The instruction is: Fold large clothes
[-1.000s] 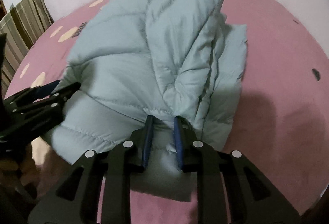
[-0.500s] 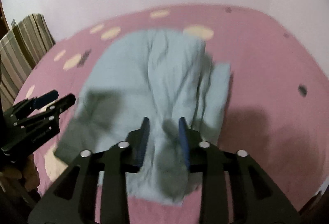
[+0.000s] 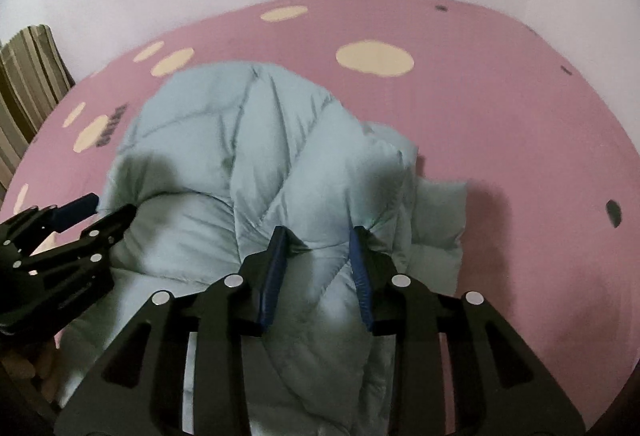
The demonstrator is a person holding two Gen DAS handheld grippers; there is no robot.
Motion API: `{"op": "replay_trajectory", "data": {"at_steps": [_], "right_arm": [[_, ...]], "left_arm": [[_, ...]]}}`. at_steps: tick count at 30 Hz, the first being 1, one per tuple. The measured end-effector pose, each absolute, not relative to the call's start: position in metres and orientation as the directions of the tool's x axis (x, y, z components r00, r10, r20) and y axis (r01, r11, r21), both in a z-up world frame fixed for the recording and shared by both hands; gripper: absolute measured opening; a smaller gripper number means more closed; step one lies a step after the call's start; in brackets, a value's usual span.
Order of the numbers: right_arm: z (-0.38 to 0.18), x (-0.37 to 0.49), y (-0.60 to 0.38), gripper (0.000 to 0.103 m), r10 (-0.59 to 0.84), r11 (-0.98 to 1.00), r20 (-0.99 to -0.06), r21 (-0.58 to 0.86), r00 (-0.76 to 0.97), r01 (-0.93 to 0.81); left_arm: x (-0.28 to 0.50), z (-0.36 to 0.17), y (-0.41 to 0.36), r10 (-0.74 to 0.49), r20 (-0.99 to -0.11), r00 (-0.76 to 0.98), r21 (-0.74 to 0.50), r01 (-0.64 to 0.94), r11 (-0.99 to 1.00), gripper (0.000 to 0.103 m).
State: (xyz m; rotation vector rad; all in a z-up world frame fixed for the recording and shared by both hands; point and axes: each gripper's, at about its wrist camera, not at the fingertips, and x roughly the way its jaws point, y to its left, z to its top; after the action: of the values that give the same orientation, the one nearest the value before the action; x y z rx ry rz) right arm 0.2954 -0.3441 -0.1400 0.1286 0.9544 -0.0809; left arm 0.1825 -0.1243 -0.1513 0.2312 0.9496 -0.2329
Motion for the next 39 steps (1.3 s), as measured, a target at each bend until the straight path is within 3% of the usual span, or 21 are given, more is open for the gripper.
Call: {"op": "replay_trajectory", "data": {"at_steps": [11,34,36,39], "right_arm": [[-0.171,0.304,-0.345,0.031,-0.017,0.986,-0.814,0.082,0.58,0.145],[-0.17,0.301,-0.338,0.032,-0.073,0.988,-0.784,0.029,0.617,0.153],[-0.164,0.297,-0.336,0.033,-0.082,0.988,-0.777,0.018,0.624,0.153],[-0.156,0.291,-0.333,0.038,-0.1,0.987,-0.775,0.002,0.624,0.161]], "left_arm": [[0.185,-0.177,-0.134,-0.063,-0.823,0.564,0.12,0.28,0.952,0.055],[0.185,-0.181,-0.134,-0.073,-0.791,0.607,0.119,0.269,0.956,0.055],[0.182,-0.176,-0.134,-0.069,-0.785,0.616,0.122,0.263,0.957,0.058],[0.181,-0.169,-0.128,-0.054,-0.788,0.614,0.116,0.233,0.965,0.07]]}}
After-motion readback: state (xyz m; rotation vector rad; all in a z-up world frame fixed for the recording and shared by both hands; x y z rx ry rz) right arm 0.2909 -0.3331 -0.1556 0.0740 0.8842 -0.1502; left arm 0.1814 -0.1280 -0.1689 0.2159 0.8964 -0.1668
